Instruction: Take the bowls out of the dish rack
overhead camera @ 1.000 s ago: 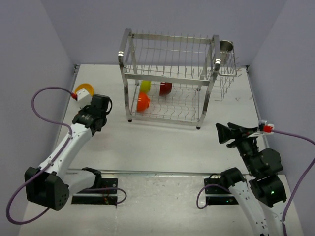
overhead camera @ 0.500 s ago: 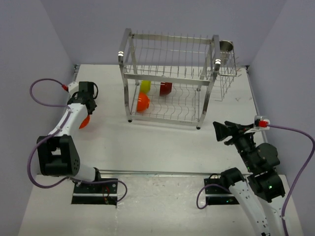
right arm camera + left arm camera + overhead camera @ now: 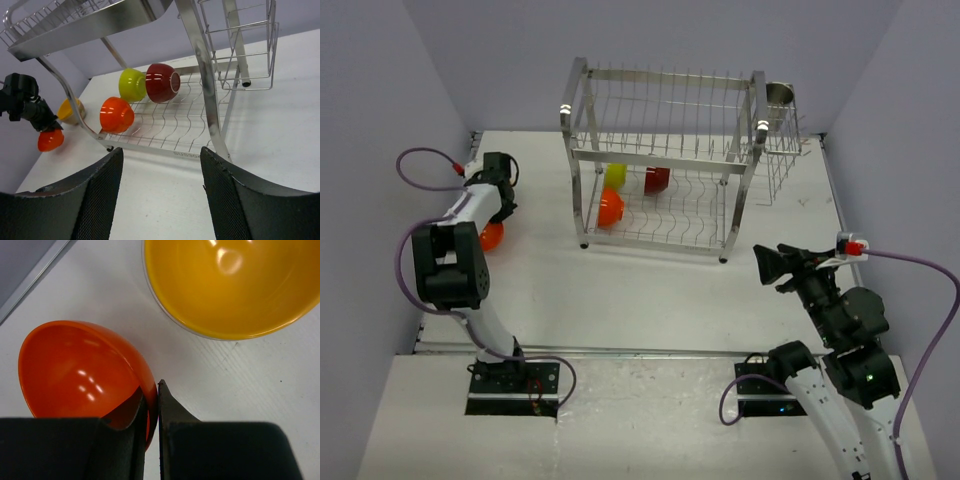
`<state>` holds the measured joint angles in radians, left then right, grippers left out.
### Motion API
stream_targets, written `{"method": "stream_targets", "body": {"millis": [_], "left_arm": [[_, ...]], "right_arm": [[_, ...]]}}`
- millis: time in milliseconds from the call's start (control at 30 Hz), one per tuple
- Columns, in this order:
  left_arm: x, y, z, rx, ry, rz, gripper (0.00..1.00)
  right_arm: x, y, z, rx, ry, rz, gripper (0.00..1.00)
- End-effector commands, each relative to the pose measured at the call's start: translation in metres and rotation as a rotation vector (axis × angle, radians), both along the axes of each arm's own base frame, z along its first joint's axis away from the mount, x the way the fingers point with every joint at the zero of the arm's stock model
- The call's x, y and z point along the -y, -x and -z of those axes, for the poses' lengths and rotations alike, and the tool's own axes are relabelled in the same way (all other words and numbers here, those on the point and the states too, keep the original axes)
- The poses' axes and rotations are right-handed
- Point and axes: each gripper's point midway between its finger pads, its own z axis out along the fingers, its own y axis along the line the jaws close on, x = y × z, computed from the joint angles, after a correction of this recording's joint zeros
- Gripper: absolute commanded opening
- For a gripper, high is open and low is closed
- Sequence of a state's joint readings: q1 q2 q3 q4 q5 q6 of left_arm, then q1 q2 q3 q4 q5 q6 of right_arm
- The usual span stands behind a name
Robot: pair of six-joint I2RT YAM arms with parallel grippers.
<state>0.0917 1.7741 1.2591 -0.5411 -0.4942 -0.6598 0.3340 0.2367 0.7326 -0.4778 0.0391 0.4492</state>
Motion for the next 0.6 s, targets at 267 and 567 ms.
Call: {"method": "stream_targets", "body": {"millis": [267, 567], "left_arm": [[-0.027, -0.016, 0.002, -0.014, -0.047, -0.028, 0.00], [-0.033, -0.019, 0.008, -0.030, -0.036, -0.036, 0.07]], "right_arm": [[0.004, -0.003, -0.014, 0.046, 0.008, 0.022, 0.65], [0.004, -0.003, -0.011, 0.045, 0.006, 0.022, 0.65]]}}
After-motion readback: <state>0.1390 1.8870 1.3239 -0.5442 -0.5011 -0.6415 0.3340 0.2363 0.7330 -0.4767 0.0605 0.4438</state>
